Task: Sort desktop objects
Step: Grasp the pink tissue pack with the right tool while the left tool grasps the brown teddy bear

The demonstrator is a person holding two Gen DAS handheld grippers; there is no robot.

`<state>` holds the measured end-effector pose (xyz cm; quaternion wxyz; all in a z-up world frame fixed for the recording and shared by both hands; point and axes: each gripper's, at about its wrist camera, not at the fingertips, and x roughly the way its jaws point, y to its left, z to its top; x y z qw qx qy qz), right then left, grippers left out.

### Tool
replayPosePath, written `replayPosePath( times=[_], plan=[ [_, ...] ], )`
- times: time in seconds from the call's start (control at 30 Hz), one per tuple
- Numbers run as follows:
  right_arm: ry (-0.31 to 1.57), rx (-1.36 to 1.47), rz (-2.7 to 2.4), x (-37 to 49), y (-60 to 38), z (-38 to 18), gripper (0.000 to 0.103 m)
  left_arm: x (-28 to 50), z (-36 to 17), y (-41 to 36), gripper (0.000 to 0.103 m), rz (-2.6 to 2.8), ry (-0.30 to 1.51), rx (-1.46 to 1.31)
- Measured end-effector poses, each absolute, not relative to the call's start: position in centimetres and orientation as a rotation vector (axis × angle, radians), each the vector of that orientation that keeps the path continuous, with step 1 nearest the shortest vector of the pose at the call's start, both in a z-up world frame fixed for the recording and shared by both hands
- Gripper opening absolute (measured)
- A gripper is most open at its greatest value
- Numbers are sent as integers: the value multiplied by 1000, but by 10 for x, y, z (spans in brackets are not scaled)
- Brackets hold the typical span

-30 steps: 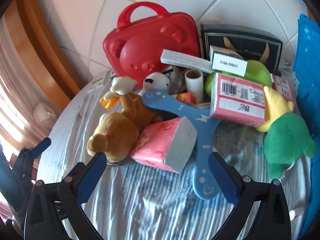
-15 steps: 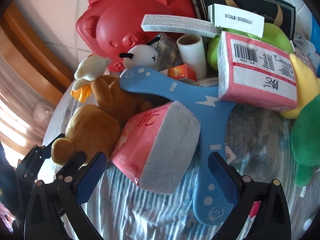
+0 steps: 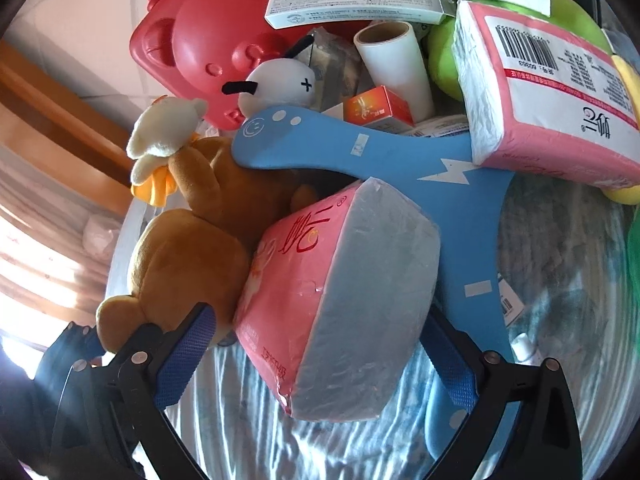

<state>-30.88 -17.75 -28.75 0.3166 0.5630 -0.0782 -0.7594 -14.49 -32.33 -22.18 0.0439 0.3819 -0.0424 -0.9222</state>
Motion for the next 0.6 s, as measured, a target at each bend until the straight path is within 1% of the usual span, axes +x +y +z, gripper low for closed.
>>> replayPosePath(
  times=[0.07, 0.13, 0.2, 0.23, 0.33, 0.4, 0.47, 0.6],
  plan=[
    [-253, 1467, -2004, -313, -177, -288, 94, -145, -222, -323, 26, -2818, -130, 1169],
    [-277, 1497, -2000, -322, -180, -292, 82, -146, -222, -323, 26, -2816, -125, 1171],
    [-286, 1536, -1976, -327, -182, -297, 74, -146, -221, -324, 26, -2816, -117, 1170],
    [-267, 1533, -1971, -327, -184, -297, 68, -146, -221, -325, 26, -2817, -110, 1170],
    [-227, 1472, -1957, -320, -188, -285, 56, -145, -220, -326, 25, -2822, -107, 1179],
    [-160, 1416, -1972, -312, -193, -274, 54, -144, -218, -326, 25, -2824, -111, 1177],
    [-74, 1373, -1991, -303, -199, -265, 54, -142, -213, -328, 24, -2829, -105, 1164],
    [36, 1290, -2030, -288, -204, -244, 54, -136, -203, -329, 24, -2837, -94, 1143]
  ],
)
